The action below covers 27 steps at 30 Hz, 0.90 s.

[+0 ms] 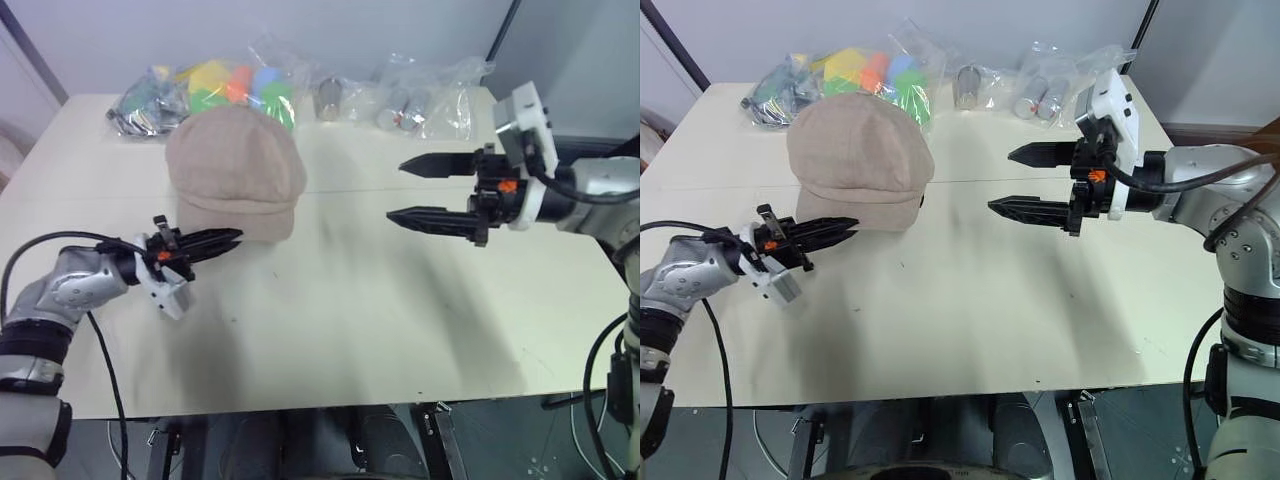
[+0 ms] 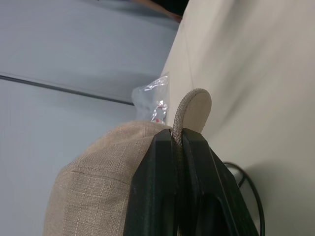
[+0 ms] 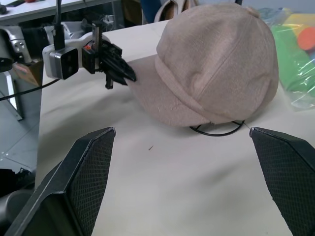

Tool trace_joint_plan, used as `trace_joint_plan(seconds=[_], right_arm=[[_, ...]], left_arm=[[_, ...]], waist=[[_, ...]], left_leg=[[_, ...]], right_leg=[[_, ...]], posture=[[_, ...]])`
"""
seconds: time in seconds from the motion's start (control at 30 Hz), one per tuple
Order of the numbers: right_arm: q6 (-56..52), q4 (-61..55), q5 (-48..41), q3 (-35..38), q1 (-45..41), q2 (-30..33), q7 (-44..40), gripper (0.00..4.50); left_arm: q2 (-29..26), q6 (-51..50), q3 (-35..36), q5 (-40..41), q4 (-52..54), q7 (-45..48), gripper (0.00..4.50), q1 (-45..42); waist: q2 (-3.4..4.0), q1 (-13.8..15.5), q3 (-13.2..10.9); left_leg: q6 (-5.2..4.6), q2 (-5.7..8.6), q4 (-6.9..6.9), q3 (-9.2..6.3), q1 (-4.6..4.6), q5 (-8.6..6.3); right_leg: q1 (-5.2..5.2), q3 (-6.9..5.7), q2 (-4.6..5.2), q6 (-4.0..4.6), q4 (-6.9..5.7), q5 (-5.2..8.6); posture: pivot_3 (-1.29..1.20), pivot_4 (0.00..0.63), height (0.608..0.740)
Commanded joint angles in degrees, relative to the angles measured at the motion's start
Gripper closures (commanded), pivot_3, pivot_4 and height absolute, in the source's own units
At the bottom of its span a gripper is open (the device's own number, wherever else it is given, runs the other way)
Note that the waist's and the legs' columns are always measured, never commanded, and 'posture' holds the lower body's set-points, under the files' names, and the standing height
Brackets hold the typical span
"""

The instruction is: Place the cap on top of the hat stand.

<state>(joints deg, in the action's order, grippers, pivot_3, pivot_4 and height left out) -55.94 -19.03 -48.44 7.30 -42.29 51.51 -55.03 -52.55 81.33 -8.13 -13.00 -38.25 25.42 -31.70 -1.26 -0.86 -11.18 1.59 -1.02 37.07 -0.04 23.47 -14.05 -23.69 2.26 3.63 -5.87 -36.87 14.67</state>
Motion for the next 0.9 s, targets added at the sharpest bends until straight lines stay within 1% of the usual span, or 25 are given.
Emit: trace_joint_plan(seconds=[0.03,0.17,0.27,0.47,0.5,0.6,0.67,0.77,0.8,0.9], right_arm=[[0.89,-0.29,-0.32,1.34,-1.31,1.32,-0.91,0.00],[1.79,0.39,0.46,0.73,-1.50,1.51,-1.82,0.00],[2.10,0.70,0.74,0.58,-1.56,1.54,-2.24,0.00],[2.94,1.03,1.66,0.37,-1.25,1.63,-2.86,0.00],[2.95,0.97,1.73,0.31,-1.24,1.52,-2.81,0.00],[3.29,1.02,2.20,0.15,-1.15,1.33,-3.06,0.00],[4.12,1.68,2.92,0.14,-0.81,1.42,-3.68,0.00],[5.44,3.15,3.97,0.26,0.21,1.91,-4.69,0.00],[6.06,3.76,4.50,0.16,0.60,2.10,-5.06,0.00],[7.69,5.98,6.09,-0.48,0.89,2.25,-6.22,0.00]], left_arm=[[-1.33,3.15,1.22,0.44,-2.77,-1.25,4.47,-0.96],[-1.09,4.84,0.38,0.04,-4.68,-1.44,4.47,-1.83],[-1.00,5.33,-0.60,0.84,-5.54,-1.32,3.45,-2.44],[-1.57,5.56,-1.61,1.82,-5.08,-1.58,0.39,-2.05],[-1.71,5.46,-1.48,1.95,-4.94,-1.67,0.04,-1.74],[-2.34,4.53,-0.56,2.69,-3.15,-2.00,0.04,0.66],[-3.85,-2.28,1.74,5.25,5.96,-2.27,0.04,8.66],[-7.22,-22.05,5.68,13.51,25.12,-1.10,0.04,22.58],[-7.95,-29.15,8.24,16.58,31.36,-1.30,0.04,26.71],[-9.82,-51.81,15.23,26.90,45.13,-0.66,0.04,35.66]], waist=[[0.00,0.00,0.00],[0.00,-0.01,0.00],[0.00,0.02,0.00],[0.00,0.03,0.00],[0.00,0.03,0.00],[0.00,-0.07,0.00],[0.00,-0.40,0.00],[0.01,-0.79,-0.01],[0.03,-0.78,-0.01],[0.03,-0.21,-0.02]], left_leg=[[0.00,0.00,0.00,0.00,0.00,0.00],[0.00,-0.01,0.00,0.01,0.00,0.00],[0.00,0.00,0.00,0.02,0.00,0.00],[0.00,0.00,0.01,0.02,0.00,0.00],[0.00,0.00,0.01,0.02,0.00,0.00],[0.00,-0.01,0.01,0.02,0.00,0.00],[0.00,-0.03,-0.01,0.04,0.01,0.00],[-0.03,-0.34,-0.06,0.21,0.03,-0.02],[-0.03,-0.38,-0.07,0.20,0.05,-0.03],[-0.02,-0.45,-0.04,0.21,0.05,-0.02]], right_leg=[[0.00,0.00,0.00,0.00,0.00,0.00],[-0.01,0.00,-0.01,0.00,-0.01,0.00],[-0.01,0.00,-0.01,0.00,-0.02,0.00],[-0.01,0.00,0.00,0.00,-0.02,0.00],[-0.01,0.00,0.00,0.00,-0.02,0.00],[-0.01,0.00,0.00,-0.01,-0.03,0.00],[-0.05,0.01,0.01,0.00,-0.03,0.00],[-0.19,0.11,0.00,0.00,-0.09,0.00],[-0.22,0.12,0.00,0.00,-0.12,0.00],[-0.25,0.09,-0.04,0.07,-0.17,0.02]], posture=[[0.00,0.150,0.740],[0.00,0.150,0.740],[0.00,0.150,0.740],[0.00,0.150,0.740],[0.00,0.150,0.740],[0.00,0.150,0.740],[0.00,0.150,0.740],[0.00,0.150,0.740],[0.00,0.150,0.740],[0.00,0.150,0.740]])
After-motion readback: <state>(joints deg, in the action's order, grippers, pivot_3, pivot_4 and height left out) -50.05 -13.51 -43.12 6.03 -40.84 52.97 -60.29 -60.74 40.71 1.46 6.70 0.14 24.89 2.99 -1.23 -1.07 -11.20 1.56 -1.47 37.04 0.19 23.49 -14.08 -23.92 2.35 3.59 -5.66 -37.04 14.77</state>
